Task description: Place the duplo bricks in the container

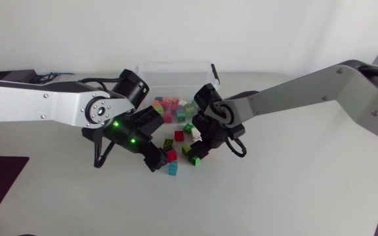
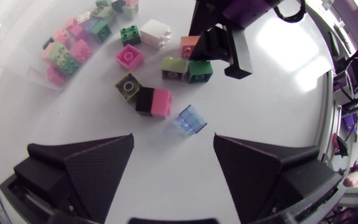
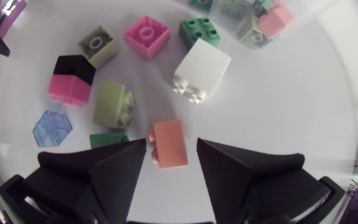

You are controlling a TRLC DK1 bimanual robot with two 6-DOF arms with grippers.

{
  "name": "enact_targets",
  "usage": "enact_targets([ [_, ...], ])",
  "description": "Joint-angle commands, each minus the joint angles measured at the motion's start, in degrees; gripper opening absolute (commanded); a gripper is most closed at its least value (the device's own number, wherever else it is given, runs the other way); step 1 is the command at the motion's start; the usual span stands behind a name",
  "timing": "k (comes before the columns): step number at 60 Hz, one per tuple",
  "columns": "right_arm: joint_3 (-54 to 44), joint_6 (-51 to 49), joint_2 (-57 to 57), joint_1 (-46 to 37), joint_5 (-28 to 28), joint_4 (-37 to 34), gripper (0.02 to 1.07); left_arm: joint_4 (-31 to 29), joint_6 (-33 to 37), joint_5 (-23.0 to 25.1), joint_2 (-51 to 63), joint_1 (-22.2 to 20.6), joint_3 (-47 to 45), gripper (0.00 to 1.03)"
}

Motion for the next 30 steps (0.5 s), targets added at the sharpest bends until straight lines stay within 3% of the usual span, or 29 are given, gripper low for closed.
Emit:
enact_targets([
  [1, 1.0, -1.1, 1.8, 0.5, -1.1, -1.0, 0.39, -0.5, -2.0, -0.2, 2.5, -1.2, 0.1, 0.89],
  [21, -5.5, -1.7, -7.6, -2.4, -3.5, -0.5, 0.35, -0.1, -0.6, -0.2, 6.1, -3.8, 2.0, 0.89],
  [30, -9.6, -1.6, -13.6, -5.3, -4.4, 0.4, 0.34, -0.2, -4.2, -1.8, 8.1, -5.2, 3.1, 0.86],
])
